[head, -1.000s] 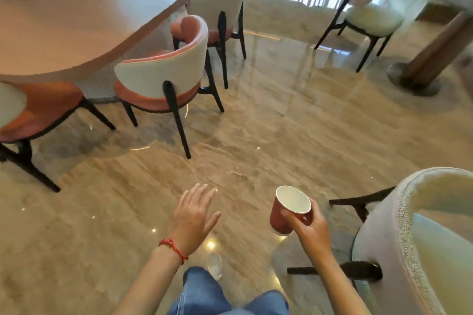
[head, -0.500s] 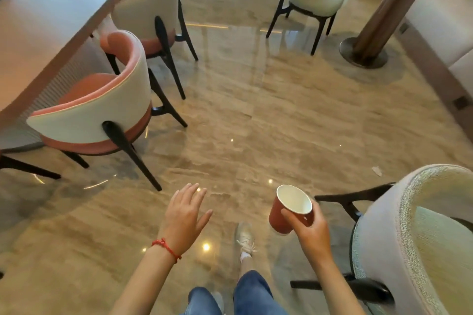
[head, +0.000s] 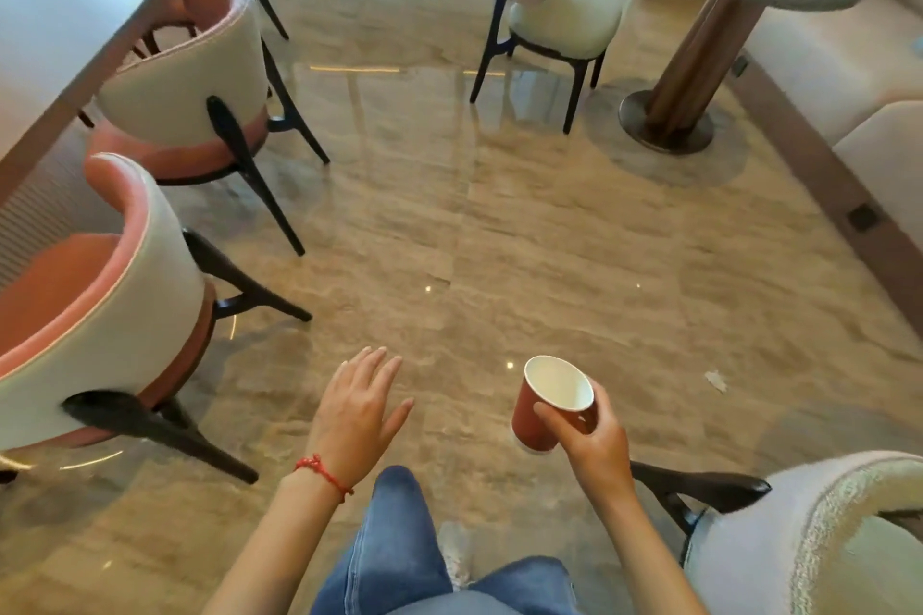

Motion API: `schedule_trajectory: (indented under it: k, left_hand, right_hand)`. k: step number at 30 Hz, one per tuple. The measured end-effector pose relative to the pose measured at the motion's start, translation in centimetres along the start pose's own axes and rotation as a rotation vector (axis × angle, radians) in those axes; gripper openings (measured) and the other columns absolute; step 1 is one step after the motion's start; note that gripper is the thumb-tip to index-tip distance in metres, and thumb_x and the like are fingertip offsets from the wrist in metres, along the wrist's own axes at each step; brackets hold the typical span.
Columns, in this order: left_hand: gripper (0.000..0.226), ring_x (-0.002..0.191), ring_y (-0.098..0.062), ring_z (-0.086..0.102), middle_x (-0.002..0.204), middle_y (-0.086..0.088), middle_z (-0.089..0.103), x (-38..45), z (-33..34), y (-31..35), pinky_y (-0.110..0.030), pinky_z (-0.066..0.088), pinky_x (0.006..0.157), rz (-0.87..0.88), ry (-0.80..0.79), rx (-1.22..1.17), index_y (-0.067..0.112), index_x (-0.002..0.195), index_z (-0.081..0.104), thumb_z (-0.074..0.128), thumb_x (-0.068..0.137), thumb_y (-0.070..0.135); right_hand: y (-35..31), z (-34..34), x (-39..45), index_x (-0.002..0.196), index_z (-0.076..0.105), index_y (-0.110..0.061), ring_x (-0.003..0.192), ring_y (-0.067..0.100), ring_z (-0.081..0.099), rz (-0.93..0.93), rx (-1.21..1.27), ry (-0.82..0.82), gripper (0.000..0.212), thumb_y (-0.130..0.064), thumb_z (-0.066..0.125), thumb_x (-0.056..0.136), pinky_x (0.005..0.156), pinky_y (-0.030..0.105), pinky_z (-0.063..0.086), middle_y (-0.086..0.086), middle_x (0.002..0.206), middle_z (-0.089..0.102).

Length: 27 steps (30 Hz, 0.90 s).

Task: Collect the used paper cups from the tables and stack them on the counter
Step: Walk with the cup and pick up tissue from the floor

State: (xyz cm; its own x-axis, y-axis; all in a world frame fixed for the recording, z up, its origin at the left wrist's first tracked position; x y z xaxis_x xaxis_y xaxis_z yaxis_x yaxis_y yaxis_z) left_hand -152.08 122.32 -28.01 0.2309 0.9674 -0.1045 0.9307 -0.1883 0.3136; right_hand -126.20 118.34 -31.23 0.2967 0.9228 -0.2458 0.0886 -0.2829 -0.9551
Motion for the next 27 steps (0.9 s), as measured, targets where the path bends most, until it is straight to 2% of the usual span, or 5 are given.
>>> schedule_trajectory:
  k: [3, 9, 13, 18, 27]
  left_hand:
    - [0.081, 0.105, -0.037, 0.063, 0.109, -0.021, 0.066, 4.8, -0.2, 0.2, -0.053, 0.05, 0.086, 0.027, -0.022, -0.001, -0.001, 0.106, 0.067, 0.01, 0.094, 0.055]
    - [0.083, 0.106, -0.038, 0.061, 0.111, -0.022, 0.065, 16.5, -0.5, -0.3, -0.054, 0.05, 0.087, 0.105, -0.035, -0.012, -0.002, 0.108, 0.066, 0.01, 0.093, 0.057]
    - [0.081, 0.107, -0.038, 0.061, 0.111, -0.021, 0.066, 24.7, -1.8, -0.6, -0.053, 0.05, 0.087, 0.162, -0.055, 0.0, -0.001, 0.108, 0.066, 0.01, 0.093, 0.056]
    - [0.079, 0.109, -0.037, 0.06, 0.113, -0.02, 0.065, 33.6, -3.1, -0.6, -0.053, 0.049, 0.088, 0.227, -0.088, 0.008, 0.001, 0.11, 0.066, 0.012, 0.093, 0.056]
    - [0.078, 0.112, -0.038, 0.058, 0.116, -0.02, 0.064, 44.4, -2.6, 3.1, -0.053, 0.047, 0.09, 0.336, -0.178, 0.021, 0.001, 0.113, 0.064, 0.013, 0.093, 0.057]
  right_hand:
    - [-0.8, -0.1, 4.2, 0.108, 0.056, -0.024, 0.084, -0.009, 0.061, 0.006, 0.015, 0.039, 0.046, -0.009, 0.078, 0.071, 0.065, 0.006, 0.046, -0.008, 0.1, 0.065]
    - [-1.9, 0.5, 13.3, 0.107, 0.057, -0.027, 0.089, 0.0, 0.062, 0.029, 0.041, 0.135, 0.045, -0.01, 0.079, 0.071, 0.066, 0.009, 0.047, -0.009, 0.1, 0.066]
    - [-3.7, 1.2, 19.6, 0.101, 0.058, -0.03, 0.083, -0.007, 0.062, 0.03, 0.058, 0.207, 0.042, -0.011, 0.079, 0.07, 0.065, 0.007, 0.047, -0.008, 0.099, 0.066]
    - [-5.8, 1.7, 26.3, 0.103, 0.058, -0.026, 0.089, 0.004, 0.062, 0.038, 0.074, 0.285, 0.042, -0.01, 0.079, 0.07, 0.066, 0.007, 0.046, -0.004, 0.1, 0.067]
    - [-6.7, 0.2, 33.5, 0.11, 0.058, -0.019, 0.093, 0.004, 0.061, 0.079, 0.103, 0.392, 0.046, -0.011, 0.08, 0.07, 0.069, 0.008, 0.046, -0.005, 0.104, 0.065]
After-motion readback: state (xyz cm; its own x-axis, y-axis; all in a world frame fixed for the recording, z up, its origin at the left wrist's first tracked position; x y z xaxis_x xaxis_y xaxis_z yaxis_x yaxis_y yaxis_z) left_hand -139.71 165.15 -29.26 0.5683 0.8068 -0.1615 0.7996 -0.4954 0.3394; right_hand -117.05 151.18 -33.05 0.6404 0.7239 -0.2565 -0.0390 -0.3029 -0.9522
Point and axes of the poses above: each hand's wrist, its own x-axis towards the middle knuckle, its own z-axis out of the palm, y = z × x, the point moved 8 cm from there along x, towards the middle knuckle
